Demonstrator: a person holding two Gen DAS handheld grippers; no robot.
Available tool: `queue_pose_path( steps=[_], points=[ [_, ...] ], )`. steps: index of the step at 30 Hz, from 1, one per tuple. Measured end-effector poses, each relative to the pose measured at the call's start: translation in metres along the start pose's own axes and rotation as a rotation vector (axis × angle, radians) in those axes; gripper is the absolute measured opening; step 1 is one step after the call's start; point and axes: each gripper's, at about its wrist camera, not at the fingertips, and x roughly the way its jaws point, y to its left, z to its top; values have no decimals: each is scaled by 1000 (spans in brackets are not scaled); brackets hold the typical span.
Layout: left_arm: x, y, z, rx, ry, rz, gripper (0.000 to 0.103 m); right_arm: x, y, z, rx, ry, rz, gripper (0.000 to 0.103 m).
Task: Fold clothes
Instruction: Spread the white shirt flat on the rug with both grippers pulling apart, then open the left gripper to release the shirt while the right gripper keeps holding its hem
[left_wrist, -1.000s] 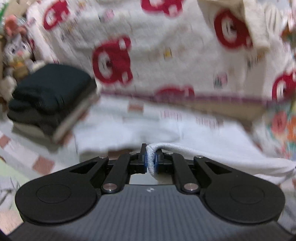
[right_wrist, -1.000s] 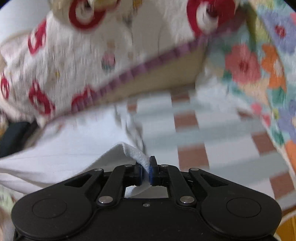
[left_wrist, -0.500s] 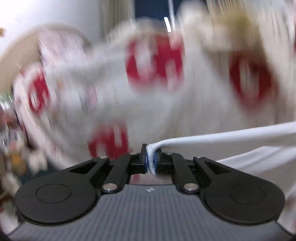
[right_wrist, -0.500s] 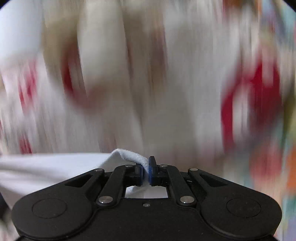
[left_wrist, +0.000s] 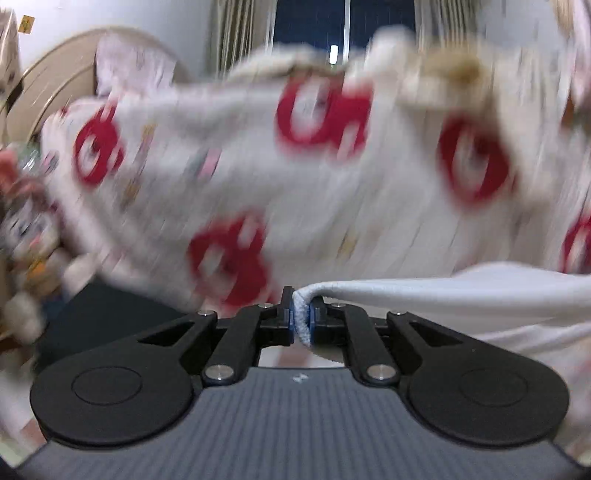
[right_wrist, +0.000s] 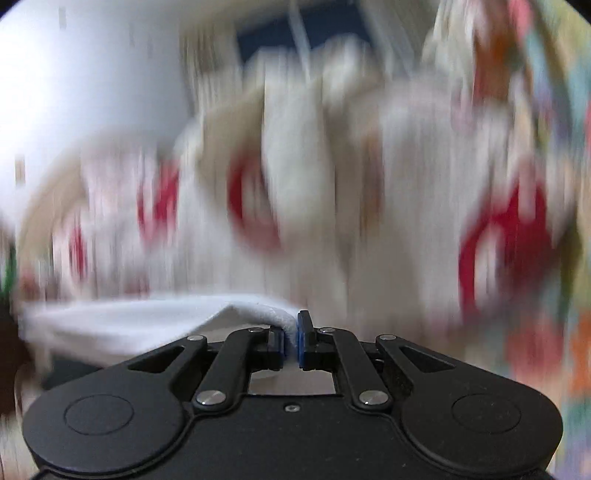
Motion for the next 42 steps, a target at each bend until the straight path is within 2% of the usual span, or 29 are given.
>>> queue_pose_path(
  steps=[1,3,6,8,12,14,18,21,25,27,30,35,38,42],
  points=[
    [11,5,-27,10,60,20,7,15,1,-31,-10,81,-1,6],
    [27,16,-68,-42,182,20,7,42,-1,-81,-11,212,-8,6],
    [26,19,-100,-48,302,-7,6,61,-10,-121,43,286,-26,6],
    [21,17,-114,-18,354,-23,7,57,-18,-124,86,284,-22,6],
    [-5,4,-112,113,359,-67,7,23,-23,-101,72,218,-9,6],
    [-15,4,-106,84,392,-123,6,6,-25,-90,75,190,-2,6],
    [-35,5,-108,20,485,-220,6,-15,-25,-88,33,265,-6,6],
    [-35,-11,-130,106,561,-198,7,-25,-27,-94,15,342,-11,6],
    [-11,-33,-161,183,680,-193,7,-3,-37,-134,55,424,-41,7],
    [-10,-44,-165,237,695,-185,8,9,-42,-149,102,459,-37,10],
    [-18,-47,-158,233,688,-194,11,15,-44,-159,126,475,-25,11],
    [-26,-48,-150,205,679,-178,19,3,-42,-153,50,443,-37,14],
    [-27,-65,-147,241,601,-217,26,-3,-37,-147,17,392,-37,13],
    [-12,-109,-151,275,537,-325,31,-6,-27,-138,-36,308,-36,8]
  ],
)
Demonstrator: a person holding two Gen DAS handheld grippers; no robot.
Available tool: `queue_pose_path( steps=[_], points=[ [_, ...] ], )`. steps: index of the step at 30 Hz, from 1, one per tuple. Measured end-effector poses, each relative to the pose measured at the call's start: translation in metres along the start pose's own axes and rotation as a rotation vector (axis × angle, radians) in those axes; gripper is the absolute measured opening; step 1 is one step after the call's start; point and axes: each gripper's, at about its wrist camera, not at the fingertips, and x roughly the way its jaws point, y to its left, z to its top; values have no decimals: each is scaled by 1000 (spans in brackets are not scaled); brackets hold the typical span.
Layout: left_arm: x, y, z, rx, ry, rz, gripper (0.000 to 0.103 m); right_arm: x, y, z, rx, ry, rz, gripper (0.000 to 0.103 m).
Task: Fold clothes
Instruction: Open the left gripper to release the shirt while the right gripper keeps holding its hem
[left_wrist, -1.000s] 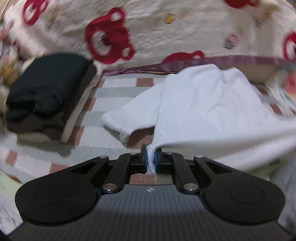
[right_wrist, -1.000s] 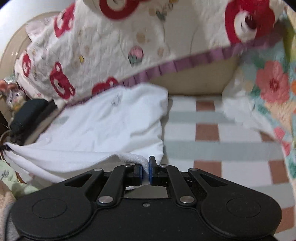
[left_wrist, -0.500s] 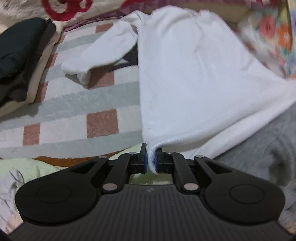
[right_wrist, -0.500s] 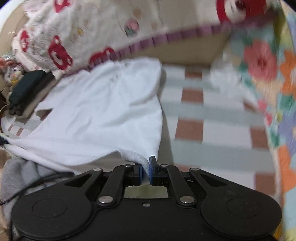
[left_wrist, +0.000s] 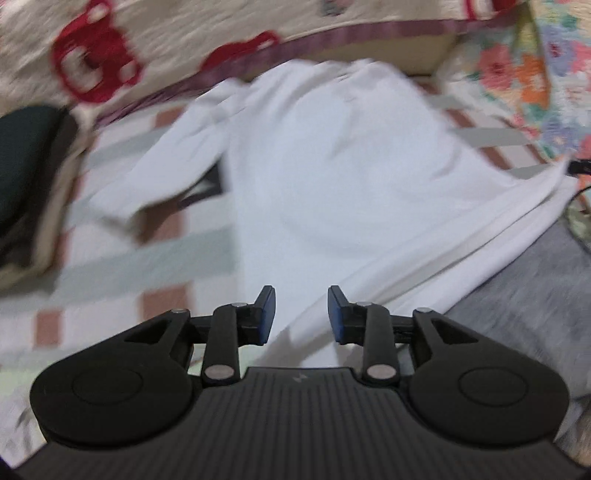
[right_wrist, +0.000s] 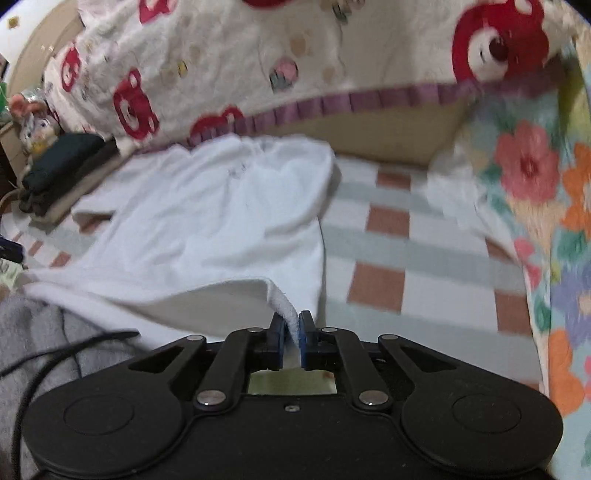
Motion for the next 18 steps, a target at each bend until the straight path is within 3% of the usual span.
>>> queue_pose_path(
  steps=[6,12,14,18],
  points=[
    [35,-58,35,56,-111,-193,33,-12,8,35,10,-118,27,7],
    [51,-125,66,122,-211,-389,40,-17,12,60,47,-149,122,7],
    [58,-149,75,163,-220,-399,40,-16,17,64,37,-151,134,7],
    [78,-186,90,197,-217,-311,41,-18,20,64,49,-160,173,7]
  ],
)
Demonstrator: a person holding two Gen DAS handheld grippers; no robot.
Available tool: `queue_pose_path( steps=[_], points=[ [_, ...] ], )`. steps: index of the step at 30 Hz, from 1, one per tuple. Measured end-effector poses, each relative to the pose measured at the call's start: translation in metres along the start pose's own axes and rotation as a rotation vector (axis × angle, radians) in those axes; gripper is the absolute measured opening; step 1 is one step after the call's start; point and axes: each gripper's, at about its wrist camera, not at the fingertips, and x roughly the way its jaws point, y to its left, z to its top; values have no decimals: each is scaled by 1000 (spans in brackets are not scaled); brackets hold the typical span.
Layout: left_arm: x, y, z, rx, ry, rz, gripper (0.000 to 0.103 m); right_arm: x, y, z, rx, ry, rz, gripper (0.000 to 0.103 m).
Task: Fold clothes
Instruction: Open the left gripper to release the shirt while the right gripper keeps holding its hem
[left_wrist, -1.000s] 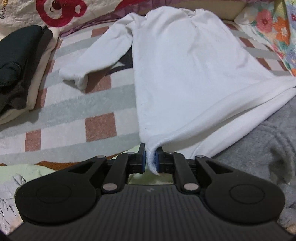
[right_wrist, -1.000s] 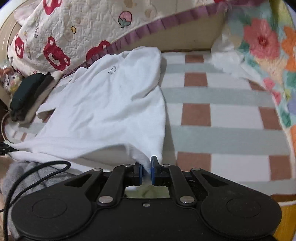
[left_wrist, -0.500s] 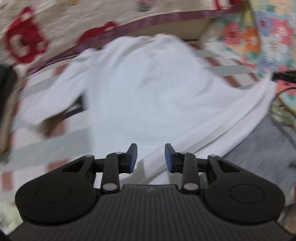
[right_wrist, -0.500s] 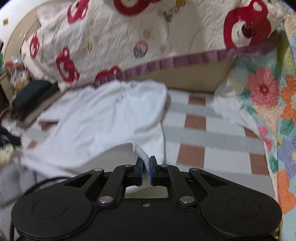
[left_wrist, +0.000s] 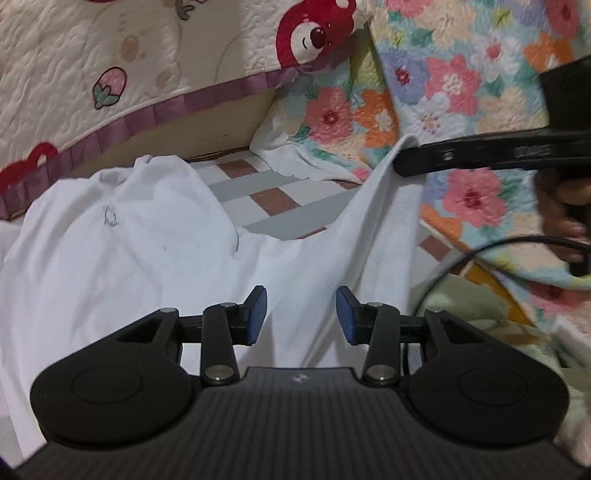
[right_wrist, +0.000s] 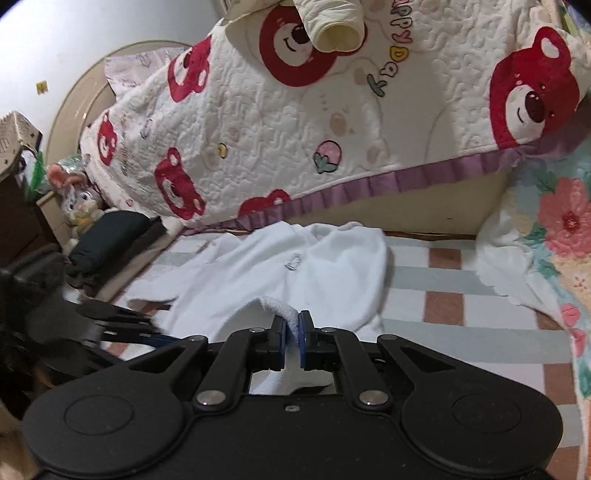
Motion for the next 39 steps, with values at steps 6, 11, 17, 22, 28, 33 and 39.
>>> queue_pose_path(
  steps=[6,11,17,22,28,33,39],
  points=[
    [7,-4,-9,92,68,97,15,-15,-3,-4,43,-39,18,7],
    [-20,22,-31,100,118,163,20,-21,5,-6,23,-5,26,7],
    [-40,54,-67,37,205,280,49,-19,1,-2,31,-27,23,7],
    [-51,66,-81,21,183,231,49,-10,-6,4,80,-34,33,7],
    [-30,41,-58,121,113,191,60,4,-1,8,135,-26,92,7],
    [-8,51,-44,117,88,283,54,1,-1,14,160,-61,125,7],
    [-29,79,-39,-36,26,218,33,6,-3,15,87,-46,27,7]
  ],
)
